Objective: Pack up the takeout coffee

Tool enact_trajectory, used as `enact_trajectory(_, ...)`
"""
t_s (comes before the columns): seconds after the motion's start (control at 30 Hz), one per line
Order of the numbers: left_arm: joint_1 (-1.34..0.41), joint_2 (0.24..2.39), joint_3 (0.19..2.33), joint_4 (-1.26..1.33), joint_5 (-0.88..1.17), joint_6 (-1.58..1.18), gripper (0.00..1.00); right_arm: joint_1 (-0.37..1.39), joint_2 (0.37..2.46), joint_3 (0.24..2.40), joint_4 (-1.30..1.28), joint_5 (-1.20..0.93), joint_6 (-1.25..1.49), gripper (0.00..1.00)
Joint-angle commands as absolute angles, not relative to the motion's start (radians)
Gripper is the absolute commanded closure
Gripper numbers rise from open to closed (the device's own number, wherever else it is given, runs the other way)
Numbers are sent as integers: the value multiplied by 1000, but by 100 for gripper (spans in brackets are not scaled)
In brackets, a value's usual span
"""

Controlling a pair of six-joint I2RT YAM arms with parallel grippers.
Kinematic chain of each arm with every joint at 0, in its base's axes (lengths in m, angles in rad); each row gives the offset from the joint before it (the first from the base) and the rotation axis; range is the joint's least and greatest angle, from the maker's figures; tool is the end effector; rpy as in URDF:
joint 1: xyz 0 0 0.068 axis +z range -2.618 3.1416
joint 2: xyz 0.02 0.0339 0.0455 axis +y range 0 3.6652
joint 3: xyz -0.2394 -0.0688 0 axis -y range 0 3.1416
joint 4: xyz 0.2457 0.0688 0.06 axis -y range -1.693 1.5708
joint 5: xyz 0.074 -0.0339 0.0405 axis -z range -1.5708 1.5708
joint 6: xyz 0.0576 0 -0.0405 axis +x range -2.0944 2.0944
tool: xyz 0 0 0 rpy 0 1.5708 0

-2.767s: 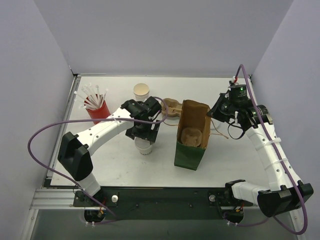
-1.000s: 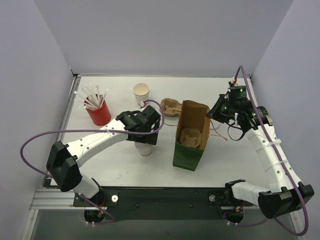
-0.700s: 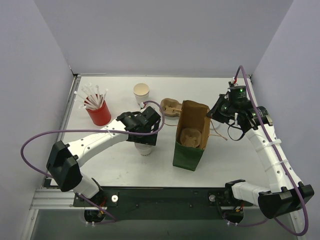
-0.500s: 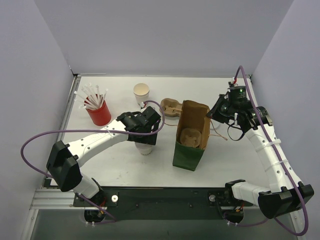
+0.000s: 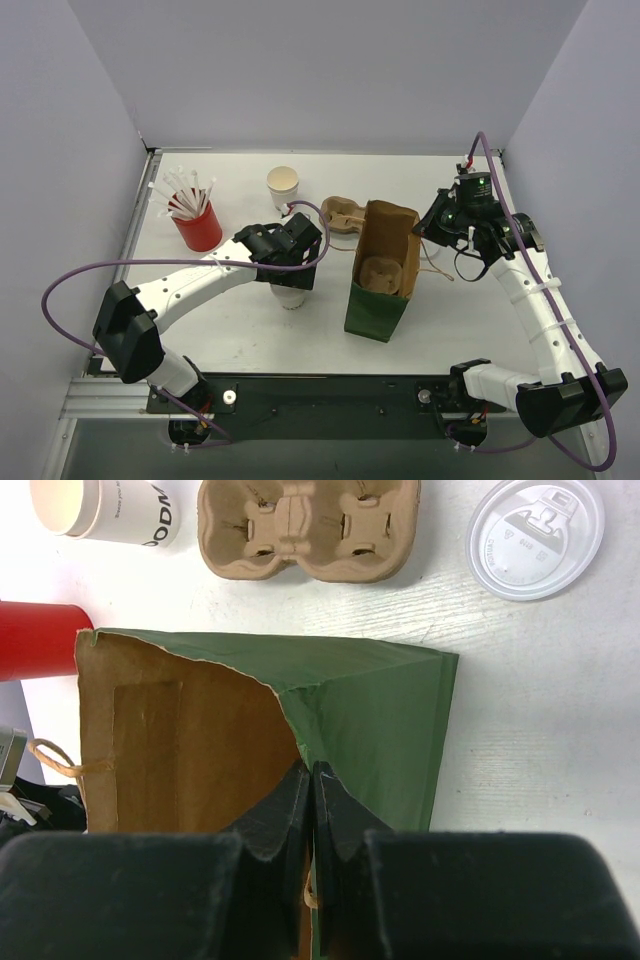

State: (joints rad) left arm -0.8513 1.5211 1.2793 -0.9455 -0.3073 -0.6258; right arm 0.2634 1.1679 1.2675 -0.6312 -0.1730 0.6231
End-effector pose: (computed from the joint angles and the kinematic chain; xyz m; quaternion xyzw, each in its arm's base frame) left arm 0.2169 -0.2211 0.2325 0.0802 0.9672 -0.0157 0.2404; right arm 0.2652 0.0818 0.3516 0.1125 0.8585 0.2799 0.4147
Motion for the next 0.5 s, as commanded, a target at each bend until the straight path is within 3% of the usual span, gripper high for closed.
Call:
enact_trajectory(0.0,-853,1532,1273,-919,-308,-635,9,270,1155,1250,-629,-166,615,99)
enact_trajectory(0.27,-850,1529,1240,-897,-304,-649,10,270,1155,1243,-626,-166,617,99)
enact_trajectory(0.47,-851,1519,1241,-897,-325,-647,24,270,1155,1244,-624,-166,617,99)
